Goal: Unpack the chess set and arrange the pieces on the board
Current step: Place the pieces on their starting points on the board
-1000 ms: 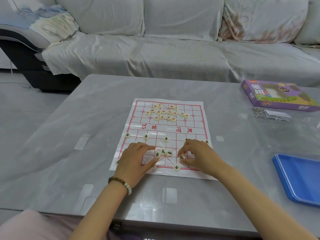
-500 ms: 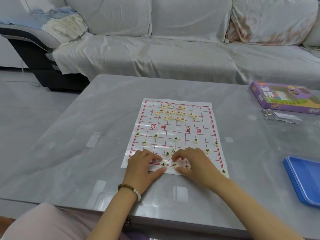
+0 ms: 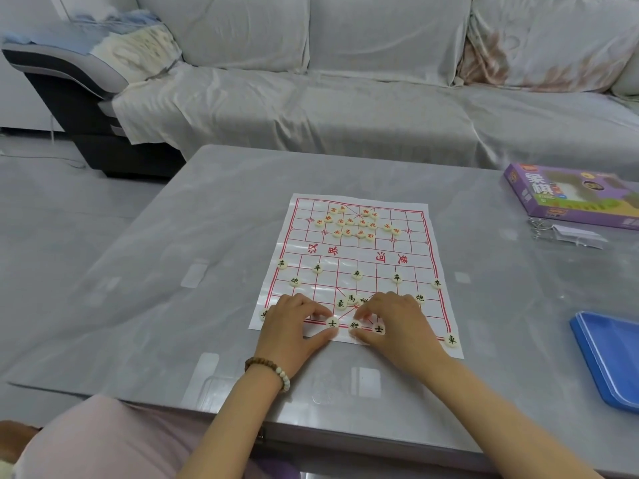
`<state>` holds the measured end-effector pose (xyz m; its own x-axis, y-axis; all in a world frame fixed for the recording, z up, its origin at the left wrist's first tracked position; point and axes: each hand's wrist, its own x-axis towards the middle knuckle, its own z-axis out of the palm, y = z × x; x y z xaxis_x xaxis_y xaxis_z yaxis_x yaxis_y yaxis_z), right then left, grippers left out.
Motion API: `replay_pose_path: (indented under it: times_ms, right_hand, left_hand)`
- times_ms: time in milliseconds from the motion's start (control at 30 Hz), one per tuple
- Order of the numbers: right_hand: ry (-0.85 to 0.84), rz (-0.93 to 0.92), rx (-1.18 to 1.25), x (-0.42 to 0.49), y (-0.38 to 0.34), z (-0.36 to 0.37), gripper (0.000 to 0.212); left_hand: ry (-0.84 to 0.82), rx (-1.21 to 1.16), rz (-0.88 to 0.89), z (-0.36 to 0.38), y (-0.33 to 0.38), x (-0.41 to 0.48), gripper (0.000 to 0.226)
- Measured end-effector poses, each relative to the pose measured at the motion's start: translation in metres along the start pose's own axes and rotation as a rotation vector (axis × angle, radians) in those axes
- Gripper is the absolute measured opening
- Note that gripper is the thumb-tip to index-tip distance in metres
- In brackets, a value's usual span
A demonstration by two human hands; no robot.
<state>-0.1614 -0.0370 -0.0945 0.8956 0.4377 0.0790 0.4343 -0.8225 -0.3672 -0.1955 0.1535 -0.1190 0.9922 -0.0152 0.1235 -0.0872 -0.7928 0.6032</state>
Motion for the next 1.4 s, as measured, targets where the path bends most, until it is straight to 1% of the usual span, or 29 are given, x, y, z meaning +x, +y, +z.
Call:
replay_pose_path:
  times_ms: [267,400,467,600,733,867,1067,1133,1233,1333,1400]
  right_hand:
    - [-0.039,-0.006,0.019,0.000,0.004,-0.002,0.023]
    - [-0.006,0.056,0.133,0.006,0.006,-0.012,0.029]
    - [0.004,0.085,0.141,0.013,0.008,-0.019,0.028]
    - [0.006,0.097,0.101,0.029,0.013,-0.027,0.026]
    - [-0.062,0.110,0.004,0.037,0.016,-0.029,0.028]
    - [-0.097,0.082,-0.062,0.038,0.018,-0.021,0.027]
    - [-0.094,0.009,-0.143,0.038,0.019,-0.016,0.028]
    - [-0.096,0.004,-0.147,0.039,0.020,-0.016,0.028]
    - [-0.091,0.020,-0.096,0.036,0.024,-0.020,0.029]
    - [-0.036,0.027,-0.002,0.027,0.032,-0.028,0.023]
    - [-0.055,0.009,0.045,0.017,0.034,-0.030,0.021]
  left_hand:
    - [-0.009,0.009,-0.012,0.000,0.003,0.000,0.025]
    - [-0.024,0.007,-0.017,-0.003,0.004,0.003,0.027]
    - [-0.024,-0.002,-0.031,-0.005,0.007,0.006,0.028]
    - [-0.023,-0.014,-0.051,-0.009,0.012,0.013,0.028]
    - [-0.050,0.036,-0.068,-0.009,0.019,0.023,0.033]
    - [-0.083,0.058,-0.081,-0.008,0.026,0.033,0.035]
    - [-0.130,0.076,-0.101,-0.003,0.033,0.045,0.029]
    - [-0.139,0.082,-0.100,-0.001,0.035,0.048,0.031]
    - [-0.119,0.089,-0.070,-0.001,0.038,0.049,0.034]
    - [-0.105,0.106,0.075,-0.002,0.037,0.040,0.033]
    - [-0.126,0.125,0.143,0.000,0.033,0.030,0.034]
